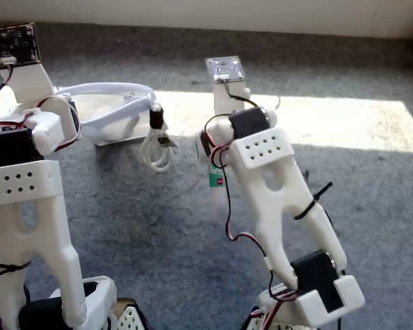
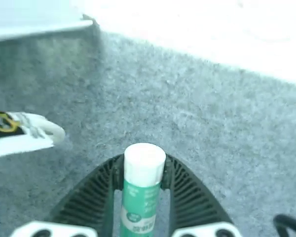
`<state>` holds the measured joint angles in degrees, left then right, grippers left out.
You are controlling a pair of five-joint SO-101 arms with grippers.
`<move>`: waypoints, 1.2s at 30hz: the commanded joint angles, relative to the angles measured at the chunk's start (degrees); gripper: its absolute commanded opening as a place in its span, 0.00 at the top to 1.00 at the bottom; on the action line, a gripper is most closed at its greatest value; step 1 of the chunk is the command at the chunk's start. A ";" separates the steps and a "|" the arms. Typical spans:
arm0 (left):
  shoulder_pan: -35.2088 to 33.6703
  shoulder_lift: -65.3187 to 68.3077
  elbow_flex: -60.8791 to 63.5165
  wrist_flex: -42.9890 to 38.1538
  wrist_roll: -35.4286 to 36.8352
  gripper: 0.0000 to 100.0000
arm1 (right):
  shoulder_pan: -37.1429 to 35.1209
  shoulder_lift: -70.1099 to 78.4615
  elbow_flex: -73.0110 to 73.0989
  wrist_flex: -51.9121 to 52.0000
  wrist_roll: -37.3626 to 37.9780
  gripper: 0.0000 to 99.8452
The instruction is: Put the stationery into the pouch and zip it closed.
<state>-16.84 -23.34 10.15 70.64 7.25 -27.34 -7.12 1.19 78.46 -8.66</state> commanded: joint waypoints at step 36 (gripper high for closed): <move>0.92 0.48 -0.22 0.70 -0.35 0.99 | -15.69 -21.93 -0.57 -39.34 -0.18 0.99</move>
<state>-16.84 -23.34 10.15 70.81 7.25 -42.37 -26.81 1.27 42.68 -8.66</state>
